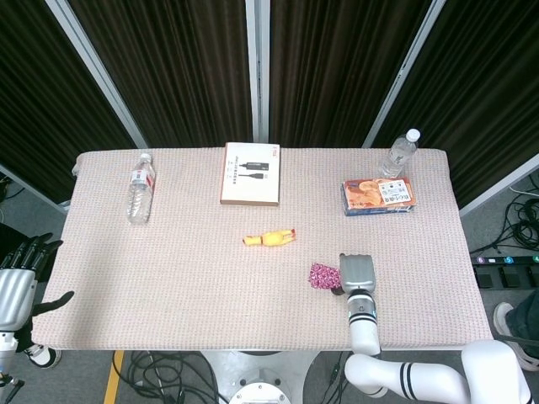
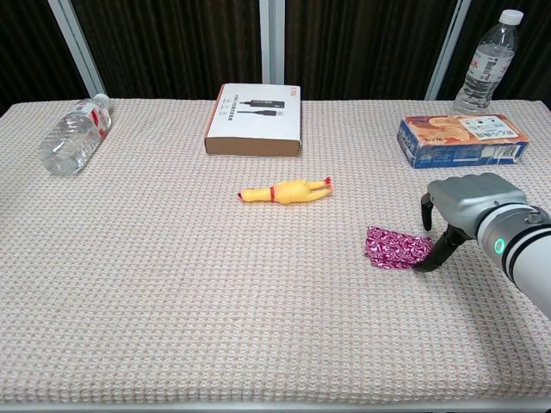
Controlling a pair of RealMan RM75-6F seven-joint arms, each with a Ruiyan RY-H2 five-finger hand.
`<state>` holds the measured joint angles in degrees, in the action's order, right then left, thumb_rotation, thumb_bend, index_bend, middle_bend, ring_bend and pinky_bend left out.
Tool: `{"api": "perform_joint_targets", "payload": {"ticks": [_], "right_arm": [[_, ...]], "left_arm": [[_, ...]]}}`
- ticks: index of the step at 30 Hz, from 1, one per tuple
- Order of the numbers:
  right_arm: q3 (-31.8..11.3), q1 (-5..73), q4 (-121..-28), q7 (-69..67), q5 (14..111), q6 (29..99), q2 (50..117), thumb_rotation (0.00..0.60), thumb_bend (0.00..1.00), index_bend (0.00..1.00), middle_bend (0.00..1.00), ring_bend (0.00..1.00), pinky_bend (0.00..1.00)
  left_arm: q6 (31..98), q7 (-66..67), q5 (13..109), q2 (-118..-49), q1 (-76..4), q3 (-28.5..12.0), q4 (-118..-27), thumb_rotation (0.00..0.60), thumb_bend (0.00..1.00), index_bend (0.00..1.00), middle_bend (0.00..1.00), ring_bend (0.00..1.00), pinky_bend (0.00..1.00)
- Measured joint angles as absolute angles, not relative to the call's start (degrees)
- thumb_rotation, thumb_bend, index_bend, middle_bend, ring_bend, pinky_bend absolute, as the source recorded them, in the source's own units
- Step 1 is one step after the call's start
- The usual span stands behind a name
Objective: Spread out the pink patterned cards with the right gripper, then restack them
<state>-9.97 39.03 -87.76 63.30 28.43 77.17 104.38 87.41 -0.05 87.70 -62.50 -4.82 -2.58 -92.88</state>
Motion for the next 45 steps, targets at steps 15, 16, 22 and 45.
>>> {"api": "perform_joint_targets", "payload": {"ticks": [15,16,22,45], "right_arm": [[-9.8,38.5,-92.9,63.0,29.3,76.9,99.4,0.401,0.00,0.36,0.99,0.83,0.90],[-9.8,38.3,-94.8,62.9,29.3,76.9,97.7,0.393,0.00,0.36,0.98,0.82,0.90],[-9.3,35.8,-104.9,58.6,31.9,74.8,83.8,0.393,0.00,0.32,0.61,0.52,0.81],[-4.2,15.0,-72.0,-0.1,77.4,82.6,72.4,0.318,0.00,0.07,0.03,0.00,0.14]], "left_arm": [[88.1,-0.6,87.5,-62.0,-4.5,-2.8,-93.0,0.551,0.00,0.23,0.22,0.13,0.24],[88.2,-0.7,87.4,-61.9,-4.5,-2.9,-93.0,0.551,0.00,0.23,0.22,0.13,0.24],[87.5,-0.7,86.5,-62.0,-4.6,-3.1,-92.6,0.550,0.00,0.23,0.22,0.13,0.24],[84.2,2.9,83.4,-64.1,-5.5,-3.4,-89.6,0.594,0.00,0.23,0.22,0.13,0.24]]}}
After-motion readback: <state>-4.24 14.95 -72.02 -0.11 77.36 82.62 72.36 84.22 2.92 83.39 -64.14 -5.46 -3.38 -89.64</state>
